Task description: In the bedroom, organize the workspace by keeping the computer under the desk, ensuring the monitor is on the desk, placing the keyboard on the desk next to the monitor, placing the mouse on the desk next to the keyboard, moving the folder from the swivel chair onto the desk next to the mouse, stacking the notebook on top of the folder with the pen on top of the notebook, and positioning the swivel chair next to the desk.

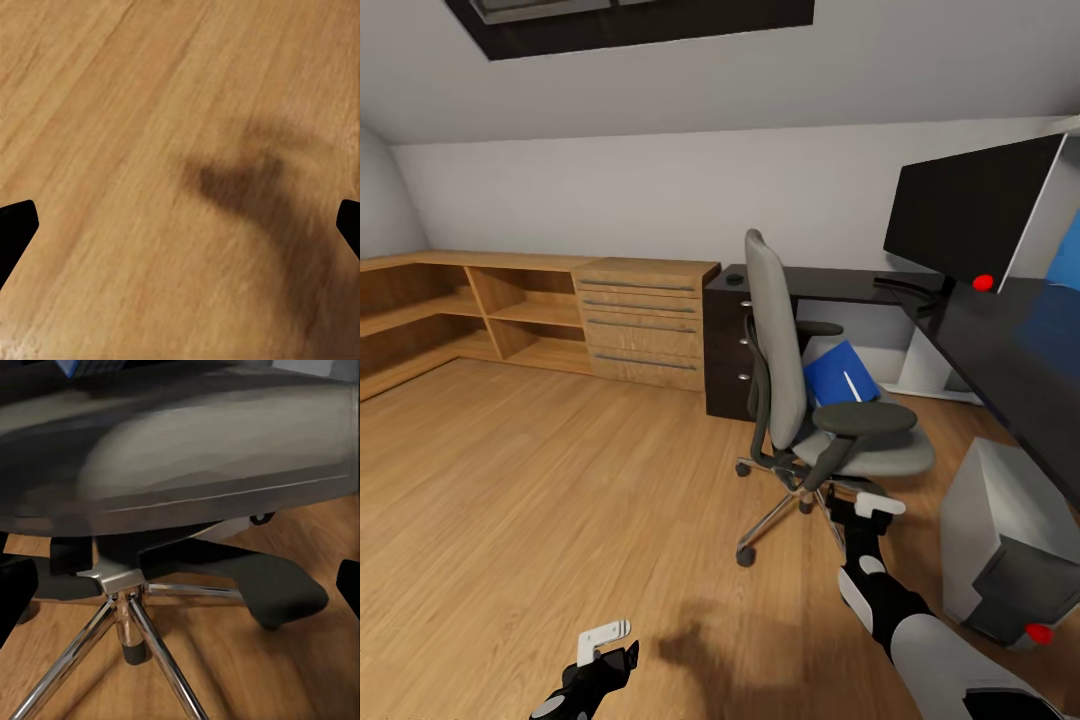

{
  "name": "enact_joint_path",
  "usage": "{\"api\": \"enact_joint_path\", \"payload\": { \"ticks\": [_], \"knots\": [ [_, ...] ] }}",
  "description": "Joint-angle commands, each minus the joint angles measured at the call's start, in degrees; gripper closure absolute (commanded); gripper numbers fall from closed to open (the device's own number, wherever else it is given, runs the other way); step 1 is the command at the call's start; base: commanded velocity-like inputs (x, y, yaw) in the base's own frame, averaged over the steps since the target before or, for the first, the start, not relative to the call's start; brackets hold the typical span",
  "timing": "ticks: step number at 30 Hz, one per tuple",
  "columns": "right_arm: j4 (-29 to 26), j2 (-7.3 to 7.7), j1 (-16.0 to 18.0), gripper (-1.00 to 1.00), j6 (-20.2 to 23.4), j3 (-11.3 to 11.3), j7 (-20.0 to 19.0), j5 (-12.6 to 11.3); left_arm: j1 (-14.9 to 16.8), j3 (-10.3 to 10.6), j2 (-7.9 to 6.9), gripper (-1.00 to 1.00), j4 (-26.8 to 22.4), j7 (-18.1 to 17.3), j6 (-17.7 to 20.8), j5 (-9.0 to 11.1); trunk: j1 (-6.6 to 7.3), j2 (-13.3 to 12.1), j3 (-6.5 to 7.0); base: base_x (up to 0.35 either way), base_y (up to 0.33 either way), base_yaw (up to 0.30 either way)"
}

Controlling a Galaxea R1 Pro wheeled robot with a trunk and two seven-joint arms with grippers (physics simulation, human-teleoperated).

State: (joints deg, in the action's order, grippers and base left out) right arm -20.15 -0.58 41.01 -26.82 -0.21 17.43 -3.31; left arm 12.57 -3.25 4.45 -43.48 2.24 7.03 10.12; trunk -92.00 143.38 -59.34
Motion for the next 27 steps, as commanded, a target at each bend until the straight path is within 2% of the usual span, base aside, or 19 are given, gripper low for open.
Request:
{"api": "enact_joint_path", "payload": {
  "ticks": [1,15,27],
  "knots": [
    [-0.1,0.0,0.0,-1.0,-0.3,0.0,0.1,-0.4,0.0,-0.1,0.03,-1.0,-0.1,0.1,0.4,0.6,0.02,0.0,-0.05,-0.095,0.0,0.0],
    [-1.0,-0.02,0.0,-1.0,0.0,-0.1,1.3,-0.4,0.0,-0.1,0.03,-1.0,-0.1,0.1,0.4,0.6,0.02,0.0,-0.05,-0.225,0.0,0.0],
    [-4.3,-0.09,0.0,-1.0,1.1,0.0,4.1,-0.4,0.0,-0.1,0.03,-1.0,-0.1,0.1,0.4,0.6,0.02,0.0,-0.05,-0.035,0.0,0.0]
  ]
}}
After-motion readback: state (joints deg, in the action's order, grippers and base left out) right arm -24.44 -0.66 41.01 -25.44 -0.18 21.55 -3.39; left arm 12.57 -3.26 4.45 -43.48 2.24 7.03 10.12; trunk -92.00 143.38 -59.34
